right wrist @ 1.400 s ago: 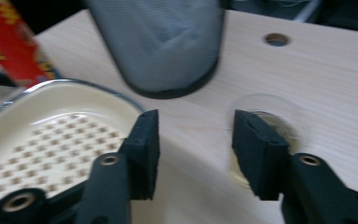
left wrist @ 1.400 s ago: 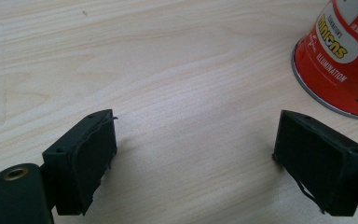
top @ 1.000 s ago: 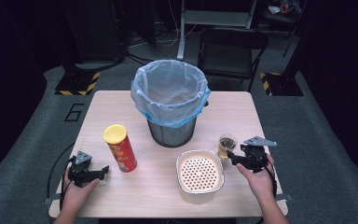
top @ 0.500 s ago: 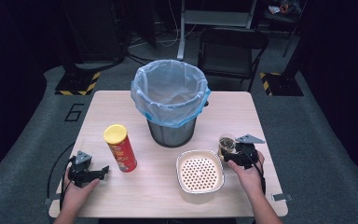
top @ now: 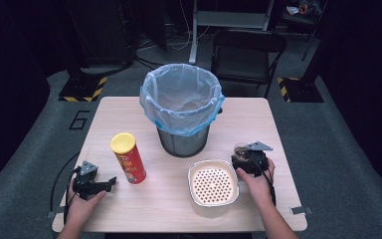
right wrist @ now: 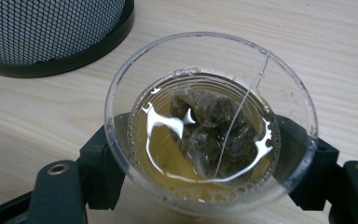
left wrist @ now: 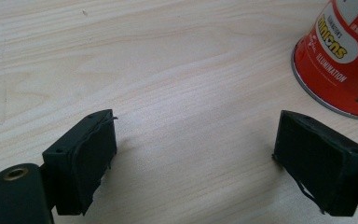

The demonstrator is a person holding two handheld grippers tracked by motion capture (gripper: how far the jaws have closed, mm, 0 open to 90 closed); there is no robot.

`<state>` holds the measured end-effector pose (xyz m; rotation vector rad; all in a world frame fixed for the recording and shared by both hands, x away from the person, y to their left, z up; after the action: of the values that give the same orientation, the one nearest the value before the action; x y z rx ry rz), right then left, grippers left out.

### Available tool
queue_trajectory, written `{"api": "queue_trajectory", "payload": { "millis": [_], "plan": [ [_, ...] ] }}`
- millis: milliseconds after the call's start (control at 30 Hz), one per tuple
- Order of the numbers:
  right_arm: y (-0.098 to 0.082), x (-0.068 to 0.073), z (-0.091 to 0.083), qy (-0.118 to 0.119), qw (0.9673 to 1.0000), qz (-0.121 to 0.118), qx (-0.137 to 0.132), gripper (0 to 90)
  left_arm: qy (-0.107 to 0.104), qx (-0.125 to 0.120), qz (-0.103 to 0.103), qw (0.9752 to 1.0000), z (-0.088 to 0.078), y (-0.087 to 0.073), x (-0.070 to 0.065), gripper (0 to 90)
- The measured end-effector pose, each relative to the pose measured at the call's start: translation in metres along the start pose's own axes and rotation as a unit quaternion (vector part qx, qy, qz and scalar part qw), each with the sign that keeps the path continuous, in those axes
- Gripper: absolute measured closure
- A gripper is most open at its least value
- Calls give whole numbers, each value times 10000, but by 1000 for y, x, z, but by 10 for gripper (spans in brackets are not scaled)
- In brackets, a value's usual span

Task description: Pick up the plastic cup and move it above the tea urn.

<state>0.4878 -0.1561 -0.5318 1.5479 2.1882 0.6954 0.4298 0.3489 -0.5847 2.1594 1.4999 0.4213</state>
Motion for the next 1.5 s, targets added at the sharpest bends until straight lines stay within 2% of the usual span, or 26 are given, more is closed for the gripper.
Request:
{"api": "queue_trajectory", "payload": {
  "millis": [167, 433, 633, 667, 800, 833, 967, 1200, 1300, 1400, 1500],
  "plan": [
    [4, 2, 3, 19, 10000, 6, -74, 269, -2, -1, 0, 10000, 0, 0, 0, 125],
    [9, 6, 6, 171, 9995, -183, -207, 273, -2, -2, -3, 10000, 0, 0, 0, 125],
    [9, 7, 4, 244, 9993, -231, -187, 290, -3, -1, -2, 10000, 0, 0, 0, 125],
    [8, 7, 4, 250, 9990, -307, -192, 297, -2, -3, -3, 10000, 0, 0, 0, 125],
    [7, 6, 3, 364, 9986, -311, -244, 312, -2, -4, -5, 10000, 0, 0, 0, 125],
    [6, 5, 3, 392, 9980, -429, -260, 314, -2, -1, 0, 10000, 0, 0, 0, 125],
    [6, 3, 3, 443, 9966, -623, -312, 324, -2, -1, -2, 10000, 0, 0, 0, 125],
    [6, 3, 3, 574, 9949, -758, -350, 344, -2, -1, -3, 10000, 0, 0, 0, 125],
    [7, 3, 2, 643, 9931, -916, -344, 346, -1, 0, 1, 10000, 0, 0, 0, 125],
    [7, 2, 0, 723, 9888, -1260, -337, 346, -2, -1, -2, 10000, 0, 0, 0, 125],
    [7, 1, -2, 851, 9843, -1484, -435, 345, 0, -2, -1, 10000, 0, 0, 0, 125]
  ]
}}
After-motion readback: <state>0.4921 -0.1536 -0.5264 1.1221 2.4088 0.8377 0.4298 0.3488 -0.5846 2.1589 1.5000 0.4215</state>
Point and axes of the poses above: each handheld gripper's, and its own axes: z roughly forward along the jaws, y roughly out of its top, x roughly to its left, the point moved 8 cm from there along z, roughly forward along the jaws, and after that the axes turned 15 degrees about x, right-handed, at the moved point
